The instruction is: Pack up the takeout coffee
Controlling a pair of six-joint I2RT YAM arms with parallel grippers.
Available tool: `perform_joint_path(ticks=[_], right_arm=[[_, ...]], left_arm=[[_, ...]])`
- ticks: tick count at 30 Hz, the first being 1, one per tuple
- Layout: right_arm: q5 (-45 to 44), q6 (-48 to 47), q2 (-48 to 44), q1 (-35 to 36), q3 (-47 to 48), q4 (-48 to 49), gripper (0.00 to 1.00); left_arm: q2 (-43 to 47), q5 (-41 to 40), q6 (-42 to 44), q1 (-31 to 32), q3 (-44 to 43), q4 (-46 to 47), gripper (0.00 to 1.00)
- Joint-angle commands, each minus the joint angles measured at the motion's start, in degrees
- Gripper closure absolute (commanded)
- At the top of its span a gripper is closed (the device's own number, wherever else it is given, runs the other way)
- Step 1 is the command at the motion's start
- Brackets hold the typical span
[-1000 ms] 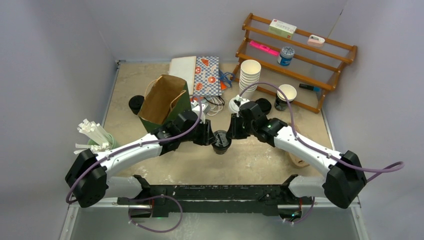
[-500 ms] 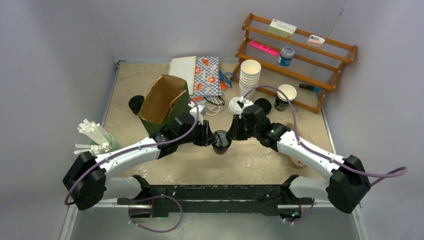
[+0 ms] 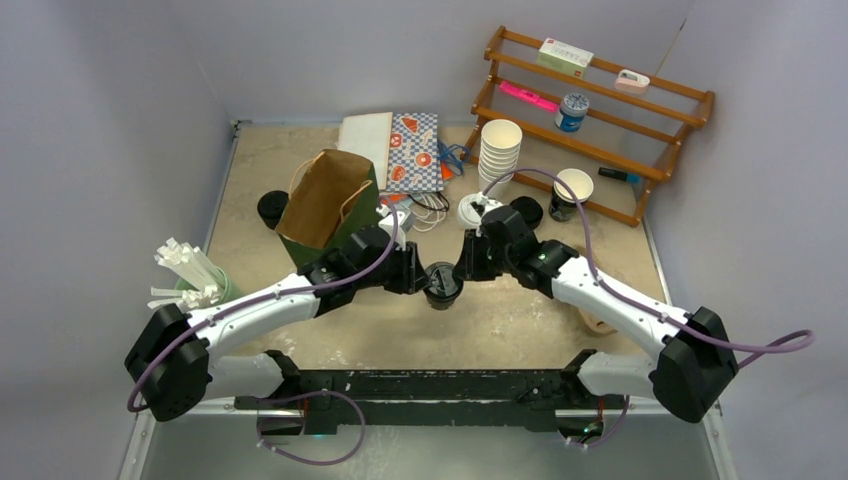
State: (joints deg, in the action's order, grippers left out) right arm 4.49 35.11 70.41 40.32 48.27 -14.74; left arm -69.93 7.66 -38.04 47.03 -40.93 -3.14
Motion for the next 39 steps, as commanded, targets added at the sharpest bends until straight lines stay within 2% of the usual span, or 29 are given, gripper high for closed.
perform_joint_path(ticks=[1, 10, 14, 19, 23, 25, 27, 32, 39], right_arm=[[-1.1, -0.3, 1.4, 1.2, 4.8, -10.6, 0.76], [-4.2, -3.4, 5.3, 1.1, 12.6, -13.2, 0.71], [-5.9, -4.0, 4.2, 1.1, 12.9, -14.0, 0.56], [-7.0, -5.7, 2.2, 1.1, 12.7, -14.6, 0.42], [-5.2, -3.8, -1.6, 1.1, 9.9, -12.9, 0.29], [-5.4, -2.0, -4.5, 1.1, 7.1, -11.2, 0.3], [-5.3, 0.6, -7.2, 1.1, 4.4, -9.3, 0.35], [-2.4, 8.1, -11.5, 1.1, -1.1, -5.4, 0.47], [5.3, 14.6, -16.5, 1.1, -10.3, 4.6, 0.46]], left_arm=[[0.8, -3.5, 3.0, 0.5, -3.5, -10.2, 0.67], [-0.8, -3.2, 7.9, 0.4, -12.5, -15.2, 0.56], [-0.7, -2.0, 8.6, 0.4, -13.3, -15.8, 0.54], [0.8, 1.7, 6.8, 0.5, -10.7, -13.8, 0.54], [1.4, -0.7, 8.2, 0.2, -9.4, -12.3, 0.51], [-0.8, 3.5, 9.0, -1.4, -10.3, -11.7, 0.55], [-2.7, 6.3, 9.0, -2.6, -11.1, -10.3, 0.57], [-4.5, 7.1, 9.5, -4.5, -12.2, -7.2, 0.55], [-7.7, 9.5, 10.5, -6.7, -14.0, -4.9, 0.48]])
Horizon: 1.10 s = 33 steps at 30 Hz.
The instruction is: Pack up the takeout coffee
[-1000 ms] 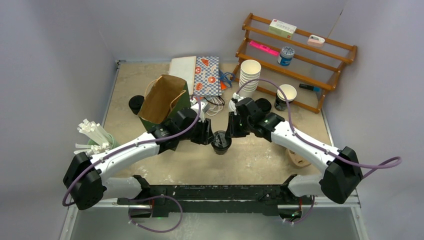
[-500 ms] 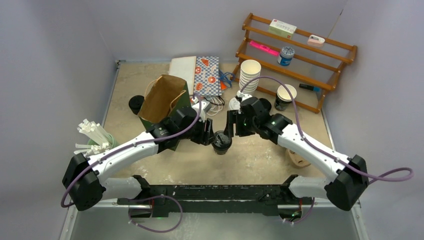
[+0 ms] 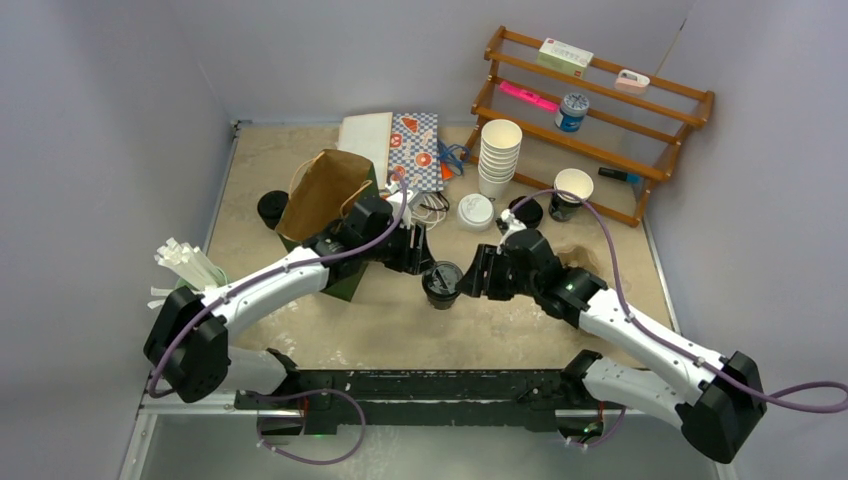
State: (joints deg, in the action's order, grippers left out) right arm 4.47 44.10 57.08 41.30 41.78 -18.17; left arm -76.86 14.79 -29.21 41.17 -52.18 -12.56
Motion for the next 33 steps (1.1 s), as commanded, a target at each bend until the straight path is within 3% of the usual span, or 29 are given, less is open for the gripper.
perform_joint_path(ticks=[1, 14, 33], right_arm=[[5.7, 6.1, -3.5, 0.1, -4.6, 8.9, 0.45], [10.9, 9.8, 0.3, 0.1, -7.4, 14.1, 0.42], [4.6, 7.3, 3.6, -0.2, -3.2, 11.1, 0.42]], left_arm=[[-1.1, 2.7, 1.6, -0.8, -2.8, 5.0, 0.47], [-5.0, 6.4, 0.3, -0.9, -2.2, 7.8, 0.45], [-0.8, 6.8, -1.0, -0.8, 2.5, 6.6, 0.45]])
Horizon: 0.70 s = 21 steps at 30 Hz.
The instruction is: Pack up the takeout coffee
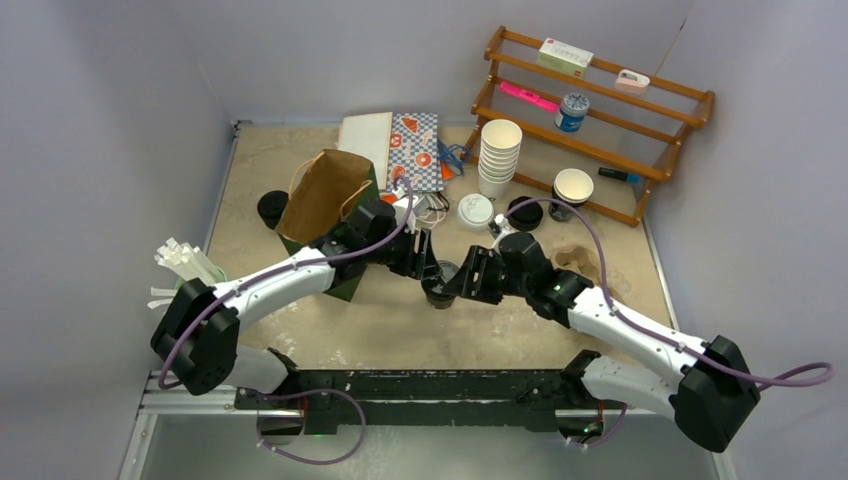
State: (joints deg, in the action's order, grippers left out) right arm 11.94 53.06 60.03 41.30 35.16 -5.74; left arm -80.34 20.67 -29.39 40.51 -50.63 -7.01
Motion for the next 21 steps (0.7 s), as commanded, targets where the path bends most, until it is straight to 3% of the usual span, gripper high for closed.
perform_joint_path(ticks=[1, 21], right_arm=[[-3.5, -2.2, 1.1, -0.2, 4.1, -2.0, 0.42], [-7.4, -7.4, 6.6, -3.3, 9.7, -4.5, 0.44]], left_arm=[[3.0, 1.1, -0.9, -0.2, 1.2, 1.0, 0.45], [8.7, 2.9, -3.1, -0.1, 5.6, 0.3, 0.45]])
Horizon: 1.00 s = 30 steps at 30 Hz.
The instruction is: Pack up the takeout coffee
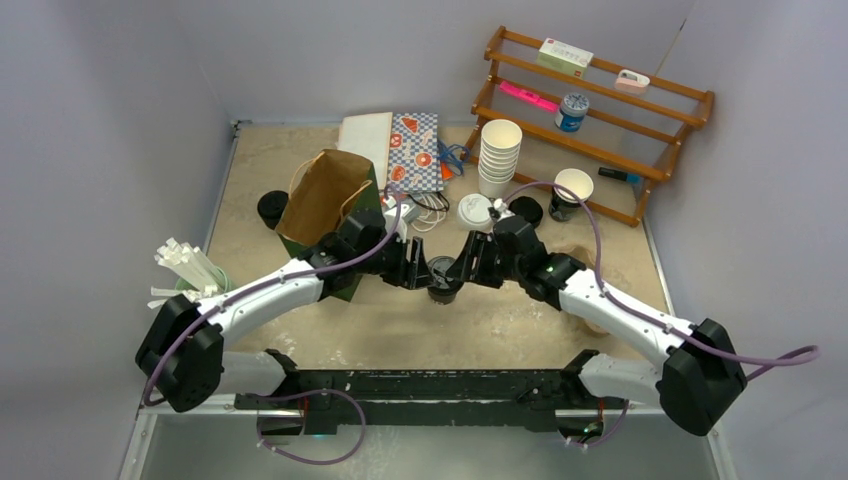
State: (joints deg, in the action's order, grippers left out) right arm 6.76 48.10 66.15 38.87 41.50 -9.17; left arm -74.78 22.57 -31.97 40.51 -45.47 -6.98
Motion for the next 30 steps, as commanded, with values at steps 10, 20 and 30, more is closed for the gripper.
perform_joint_path(ticks=[10, 20, 30], right_arm=[[-3.9, -4.8, 1.7, -1.7, 7.6, -4.1, 0.44], [-6.6, 4.7, -2.3, -1.6, 5.9, -7.0, 0.54], [-6.6, 10.3, -1.9, -0.8, 5.6, -9.3, 0.64]], left_arm=[[6.5, -4.7, 1.8, -0.1, -3.1, -5.9, 0.45], [0.4, -5.7, 4.7, -0.2, -9.8, -5.9, 0.66], [-4.1, -5.6, 6.4, -0.2, -12.6, -5.9, 0.65]])
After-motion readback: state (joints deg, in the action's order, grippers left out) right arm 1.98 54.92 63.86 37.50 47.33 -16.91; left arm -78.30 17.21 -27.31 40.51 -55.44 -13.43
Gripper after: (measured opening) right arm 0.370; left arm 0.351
